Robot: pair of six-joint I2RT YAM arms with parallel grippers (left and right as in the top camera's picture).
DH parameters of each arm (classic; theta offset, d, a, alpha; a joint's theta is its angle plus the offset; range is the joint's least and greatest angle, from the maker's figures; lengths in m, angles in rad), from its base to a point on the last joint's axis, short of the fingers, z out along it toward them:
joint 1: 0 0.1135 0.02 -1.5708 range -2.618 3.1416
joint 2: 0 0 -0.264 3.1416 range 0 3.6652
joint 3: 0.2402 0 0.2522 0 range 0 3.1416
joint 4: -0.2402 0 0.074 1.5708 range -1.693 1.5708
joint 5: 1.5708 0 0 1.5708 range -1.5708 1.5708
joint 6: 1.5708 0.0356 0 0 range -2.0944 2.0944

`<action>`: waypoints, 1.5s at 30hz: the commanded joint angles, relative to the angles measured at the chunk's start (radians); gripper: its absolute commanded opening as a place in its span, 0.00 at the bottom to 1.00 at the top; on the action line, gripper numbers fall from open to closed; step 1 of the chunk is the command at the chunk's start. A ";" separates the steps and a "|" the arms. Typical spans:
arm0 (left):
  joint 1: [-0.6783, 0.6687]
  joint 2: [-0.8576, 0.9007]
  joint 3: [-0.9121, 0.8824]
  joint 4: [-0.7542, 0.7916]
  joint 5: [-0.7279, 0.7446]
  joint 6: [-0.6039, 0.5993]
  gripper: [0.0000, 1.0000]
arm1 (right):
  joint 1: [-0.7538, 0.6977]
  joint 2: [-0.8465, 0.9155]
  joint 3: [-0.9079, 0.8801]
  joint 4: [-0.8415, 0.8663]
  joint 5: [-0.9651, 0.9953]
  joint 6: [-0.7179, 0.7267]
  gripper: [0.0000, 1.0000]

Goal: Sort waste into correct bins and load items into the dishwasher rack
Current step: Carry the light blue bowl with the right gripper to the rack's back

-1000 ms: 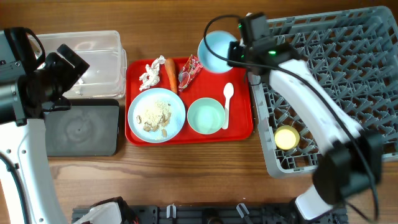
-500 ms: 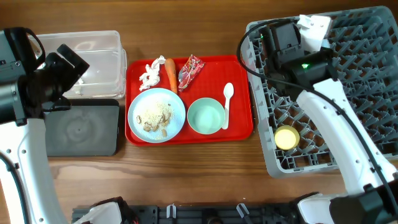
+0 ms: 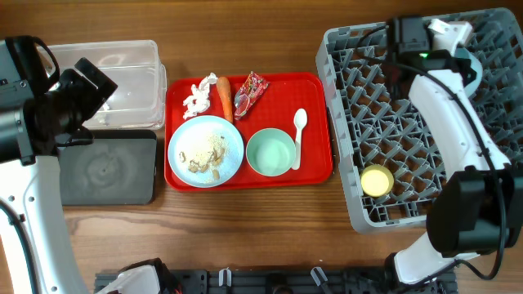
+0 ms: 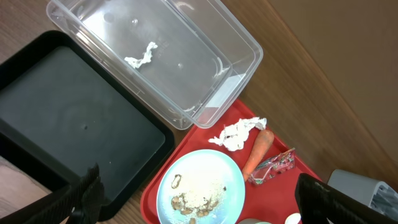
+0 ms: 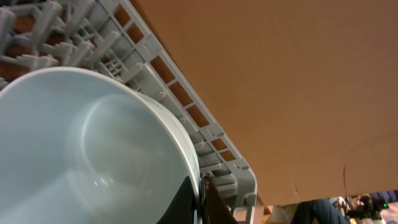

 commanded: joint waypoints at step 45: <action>0.006 0.004 0.006 0.000 -0.017 -0.013 1.00 | 0.077 0.230 -0.002 0.392 0.062 -0.543 0.04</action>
